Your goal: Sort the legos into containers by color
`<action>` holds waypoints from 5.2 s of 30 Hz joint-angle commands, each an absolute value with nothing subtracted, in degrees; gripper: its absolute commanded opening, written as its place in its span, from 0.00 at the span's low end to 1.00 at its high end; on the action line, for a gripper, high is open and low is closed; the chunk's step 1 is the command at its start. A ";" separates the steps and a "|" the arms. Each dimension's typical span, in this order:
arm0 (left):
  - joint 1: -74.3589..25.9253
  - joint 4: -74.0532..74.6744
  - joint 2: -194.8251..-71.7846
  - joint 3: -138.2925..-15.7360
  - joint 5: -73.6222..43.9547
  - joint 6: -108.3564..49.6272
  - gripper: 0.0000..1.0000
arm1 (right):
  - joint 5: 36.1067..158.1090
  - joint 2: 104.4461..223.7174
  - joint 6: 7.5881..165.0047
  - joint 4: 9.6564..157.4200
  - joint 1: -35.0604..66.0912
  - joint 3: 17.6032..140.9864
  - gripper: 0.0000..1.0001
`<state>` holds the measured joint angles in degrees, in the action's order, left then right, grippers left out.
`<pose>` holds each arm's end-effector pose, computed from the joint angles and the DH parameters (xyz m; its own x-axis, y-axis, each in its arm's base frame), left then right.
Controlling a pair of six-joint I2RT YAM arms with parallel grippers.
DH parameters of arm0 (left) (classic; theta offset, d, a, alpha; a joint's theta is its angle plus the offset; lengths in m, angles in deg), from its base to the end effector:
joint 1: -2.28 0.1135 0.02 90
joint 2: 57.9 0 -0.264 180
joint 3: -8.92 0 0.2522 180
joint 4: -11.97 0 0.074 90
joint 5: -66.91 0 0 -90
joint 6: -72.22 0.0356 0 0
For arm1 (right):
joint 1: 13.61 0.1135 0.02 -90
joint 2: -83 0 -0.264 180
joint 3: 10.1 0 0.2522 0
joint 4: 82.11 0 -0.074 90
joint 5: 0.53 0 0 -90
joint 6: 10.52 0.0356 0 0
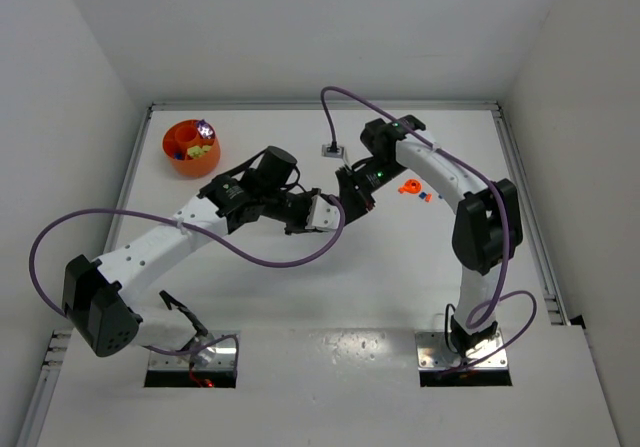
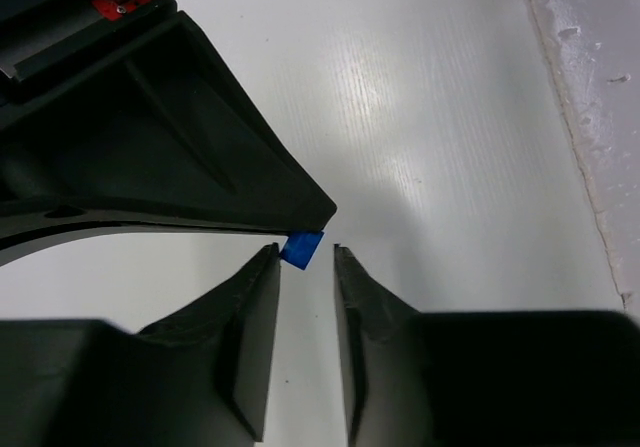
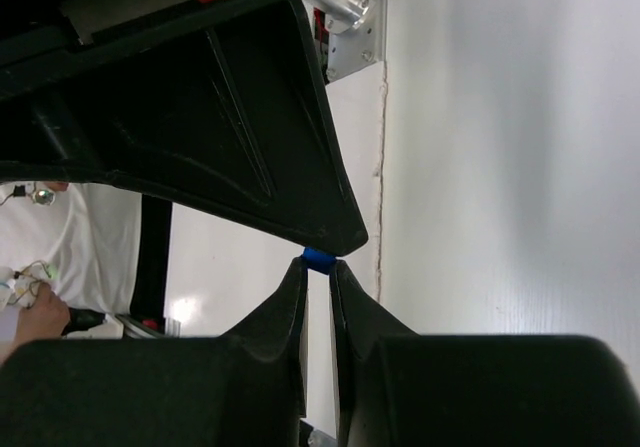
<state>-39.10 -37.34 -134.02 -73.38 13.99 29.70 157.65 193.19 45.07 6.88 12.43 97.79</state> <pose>0.1975 -0.2026 0.3269 0.2854 0.5323 -0.7970 0.9577 -0.1251 0.2593 0.3072 0.1869 0.2641 -0.6750 -0.5636 -0.4761 -0.6018 0.0473 0.7973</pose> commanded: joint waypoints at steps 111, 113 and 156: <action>27.42 -37.13 -175.76 -108.90 10.04 -36.15 0.32 | 131.39 186.53 69.37 33.86 1.77 93.22 0.53; 26.90 -37.13 -175.76 -108.91 10.04 -35.63 0.39 | 131.39 186.54 69.37 33.86 1.77 93.22 0.53; 7.29 -27.81 -128.21 -84.39 17.33 -17.17 1.00 | 99.74 195.50 54.78 45.55 -13.08 86.71 0.44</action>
<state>7.56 -29.17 -129.84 -84.11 17.31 -17.99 99.16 195.33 57.22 44.93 -13.10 83.82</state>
